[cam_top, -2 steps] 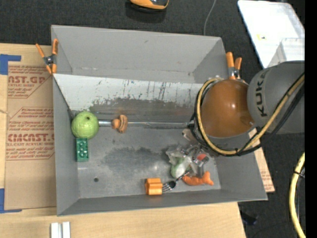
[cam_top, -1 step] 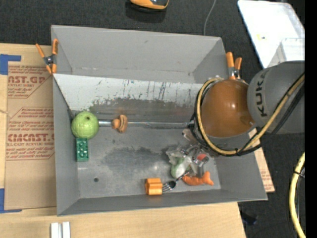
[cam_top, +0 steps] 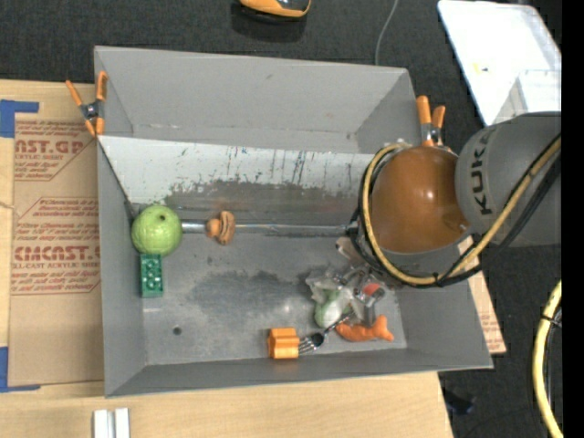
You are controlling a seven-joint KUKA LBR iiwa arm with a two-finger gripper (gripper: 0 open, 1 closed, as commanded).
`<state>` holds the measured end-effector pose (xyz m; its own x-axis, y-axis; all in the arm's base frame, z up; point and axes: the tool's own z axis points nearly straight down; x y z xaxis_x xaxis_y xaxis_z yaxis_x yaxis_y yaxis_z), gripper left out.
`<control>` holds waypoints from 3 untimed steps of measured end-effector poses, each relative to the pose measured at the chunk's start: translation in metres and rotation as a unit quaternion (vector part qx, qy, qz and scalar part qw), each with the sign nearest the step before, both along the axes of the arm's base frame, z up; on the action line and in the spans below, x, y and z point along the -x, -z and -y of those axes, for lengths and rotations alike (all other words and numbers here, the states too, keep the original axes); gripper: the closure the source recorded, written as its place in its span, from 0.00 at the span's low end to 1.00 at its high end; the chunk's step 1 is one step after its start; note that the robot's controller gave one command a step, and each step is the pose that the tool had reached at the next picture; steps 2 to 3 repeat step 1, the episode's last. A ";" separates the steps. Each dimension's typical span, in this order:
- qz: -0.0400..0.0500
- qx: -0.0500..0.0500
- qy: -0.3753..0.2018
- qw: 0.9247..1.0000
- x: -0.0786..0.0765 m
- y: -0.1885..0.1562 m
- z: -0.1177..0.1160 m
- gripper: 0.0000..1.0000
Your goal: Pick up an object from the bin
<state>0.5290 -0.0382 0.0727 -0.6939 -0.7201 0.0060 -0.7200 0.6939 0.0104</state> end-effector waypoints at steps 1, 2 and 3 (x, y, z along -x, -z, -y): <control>0.000 0.000 0.000 1.000 0.000 0.000 0.000 1.00; 0.000 0.000 0.000 1.000 0.000 0.000 0.000 1.00; 0.000 0.000 0.000 1.000 0.000 0.000 0.000 1.00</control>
Offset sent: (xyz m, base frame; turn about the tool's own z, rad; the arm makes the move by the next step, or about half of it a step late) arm 0.0000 0.0000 0.0000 0.0000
